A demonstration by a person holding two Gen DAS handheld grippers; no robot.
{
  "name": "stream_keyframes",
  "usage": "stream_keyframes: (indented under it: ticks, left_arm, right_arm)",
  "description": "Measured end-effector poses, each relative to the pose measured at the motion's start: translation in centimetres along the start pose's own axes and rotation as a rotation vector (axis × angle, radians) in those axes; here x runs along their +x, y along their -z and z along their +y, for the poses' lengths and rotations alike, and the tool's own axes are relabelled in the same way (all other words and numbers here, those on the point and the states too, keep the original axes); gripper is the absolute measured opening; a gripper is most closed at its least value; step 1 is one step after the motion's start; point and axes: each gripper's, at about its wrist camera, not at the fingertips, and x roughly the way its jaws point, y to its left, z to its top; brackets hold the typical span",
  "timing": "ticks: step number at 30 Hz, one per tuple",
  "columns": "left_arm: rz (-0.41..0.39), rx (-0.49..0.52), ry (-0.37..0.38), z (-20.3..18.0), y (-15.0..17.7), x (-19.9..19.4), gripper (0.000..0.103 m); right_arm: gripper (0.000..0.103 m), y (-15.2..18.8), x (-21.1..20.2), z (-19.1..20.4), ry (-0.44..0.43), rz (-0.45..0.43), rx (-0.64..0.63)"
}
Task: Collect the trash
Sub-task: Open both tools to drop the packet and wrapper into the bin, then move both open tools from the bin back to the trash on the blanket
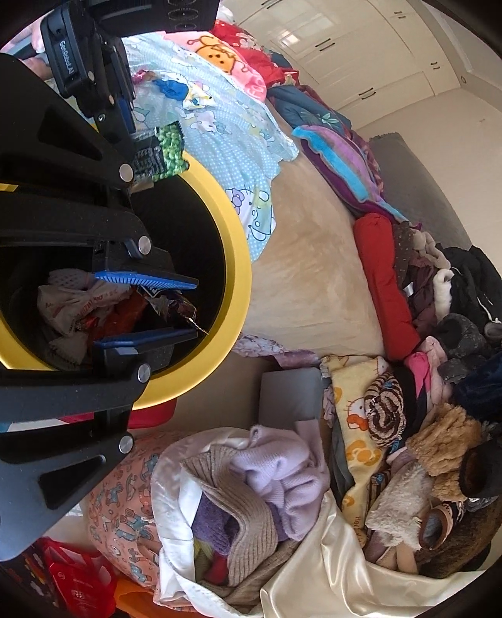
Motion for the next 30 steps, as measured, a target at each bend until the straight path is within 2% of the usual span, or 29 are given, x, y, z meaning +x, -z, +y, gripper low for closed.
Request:
stream_keyframes:
  ticks: [3,7,8,11,13,15,16,22,30]
  left_arm:
    - [-0.003,0.012,-0.026,0.0,-0.2,0.1,0.027]
    - [-0.011,0.036,-0.034,0.0,-0.2,-0.2,0.046]
    - [-0.014,0.043,-0.04,0.0,-0.2,-0.4,0.048]
    - [-0.03,0.034,-0.036,0.3,-0.2,-0.9,0.064]
    - [-0.039,0.027,-0.042,0.3,-0.2,-1.3,0.08]
    - [-0.056,0.027,-0.053,0.3,-0.3,-1.8,0.085]
    - [-0.063,0.028,-0.06,0.2,-0.3,-2.0,0.091]
    - [-0.129,0.027,-0.102,0.0,-0.3,-4.4,0.092]
    - [-0.19,0.002,-0.155,0.8,-0.1,-7.1,0.092]
  right_arm:
    - [0.022,-0.2,0.3,0.1,-0.009,0.005,0.011]
    - [0.037,-0.7,0.3,0.1,-0.013,0.0,0.019]
    - [0.039,-0.8,0.3,0.1,-0.016,-0.002,0.024]
    - [0.047,-0.9,0.0,0.2,-0.018,-0.01,0.028]
    - [0.052,-0.9,-0.1,0.2,-0.017,-0.011,0.031]
    - [0.054,-0.7,-0.4,0.2,-0.014,-0.013,0.036]
    - [0.055,-0.7,-0.6,0.2,-0.014,-0.013,0.038]
    - [0.063,-0.1,-1.8,1.1,-0.018,-0.032,0.029]
    - [0.065,0.1,-2.8,3.3,-0.047,-0.041,-0.006]
